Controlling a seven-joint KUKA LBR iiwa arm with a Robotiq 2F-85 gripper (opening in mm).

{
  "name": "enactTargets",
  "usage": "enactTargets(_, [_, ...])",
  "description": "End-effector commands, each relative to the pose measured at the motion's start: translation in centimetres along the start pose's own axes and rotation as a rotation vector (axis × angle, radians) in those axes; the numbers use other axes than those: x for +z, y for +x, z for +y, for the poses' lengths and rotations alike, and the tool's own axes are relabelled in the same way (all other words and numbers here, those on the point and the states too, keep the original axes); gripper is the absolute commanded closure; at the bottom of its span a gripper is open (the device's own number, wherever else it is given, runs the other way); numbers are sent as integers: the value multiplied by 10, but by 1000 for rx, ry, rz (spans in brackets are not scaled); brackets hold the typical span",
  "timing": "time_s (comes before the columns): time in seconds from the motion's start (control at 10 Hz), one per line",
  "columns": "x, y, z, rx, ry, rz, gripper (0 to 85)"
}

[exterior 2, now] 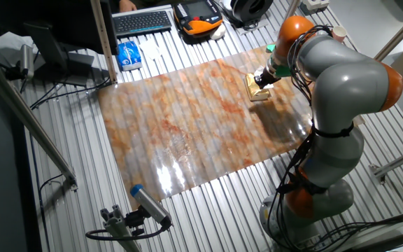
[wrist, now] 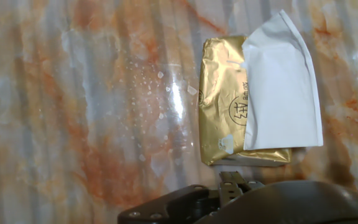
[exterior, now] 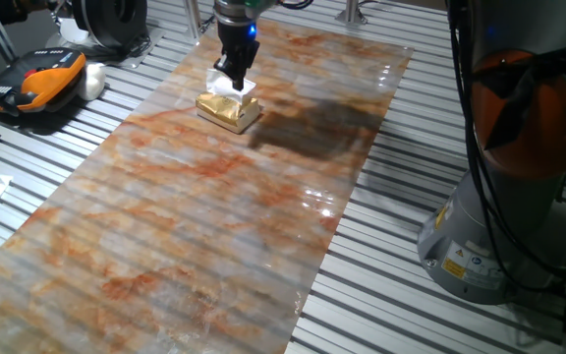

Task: Pull out a napkin

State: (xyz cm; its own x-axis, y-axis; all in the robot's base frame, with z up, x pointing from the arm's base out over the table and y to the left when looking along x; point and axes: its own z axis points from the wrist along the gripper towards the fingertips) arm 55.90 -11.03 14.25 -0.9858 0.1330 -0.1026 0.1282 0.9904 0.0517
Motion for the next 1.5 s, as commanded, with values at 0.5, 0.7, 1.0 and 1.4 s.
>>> enactTargets(0.5, [16, 6, -1, 26, 16, -9, 680])
enactTargets(0.7, [18, 6, -1, 29, 15, -4, 680])
enactTargets(1.0, [21, 7, -1, 35, 17, -4, 680])
enactTargets(1.4, [29, 9, 0, 41, 18, -7, 680])
